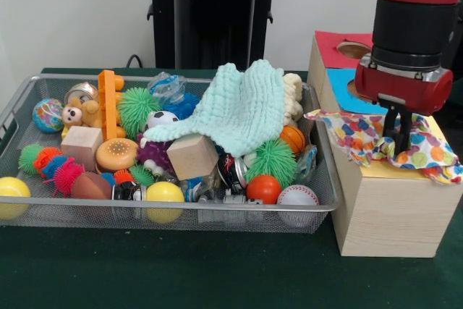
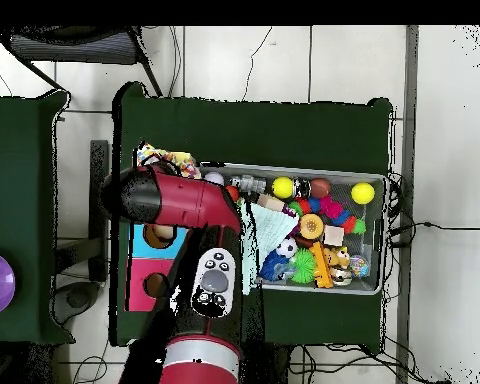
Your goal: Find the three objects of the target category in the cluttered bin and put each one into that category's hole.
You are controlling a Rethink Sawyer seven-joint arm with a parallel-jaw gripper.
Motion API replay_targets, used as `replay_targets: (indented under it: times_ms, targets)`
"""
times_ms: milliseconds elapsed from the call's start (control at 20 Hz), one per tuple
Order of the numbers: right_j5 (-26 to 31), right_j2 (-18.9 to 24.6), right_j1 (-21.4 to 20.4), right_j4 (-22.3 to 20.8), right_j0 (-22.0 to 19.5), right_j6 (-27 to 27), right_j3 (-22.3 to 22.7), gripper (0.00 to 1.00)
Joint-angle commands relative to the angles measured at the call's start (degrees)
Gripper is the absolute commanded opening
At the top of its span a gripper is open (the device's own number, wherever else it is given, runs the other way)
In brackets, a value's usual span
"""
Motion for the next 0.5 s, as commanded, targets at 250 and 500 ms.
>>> replay_targets:
  times_ms: [250,500]
  targets:
    - [0.3,9.4,6.1,-2.5,-6.1,-0.3,5.2,0.00]
    - [8.0,8.4,5.0,-2.7,-5.5,0.1,5.8,0.00]
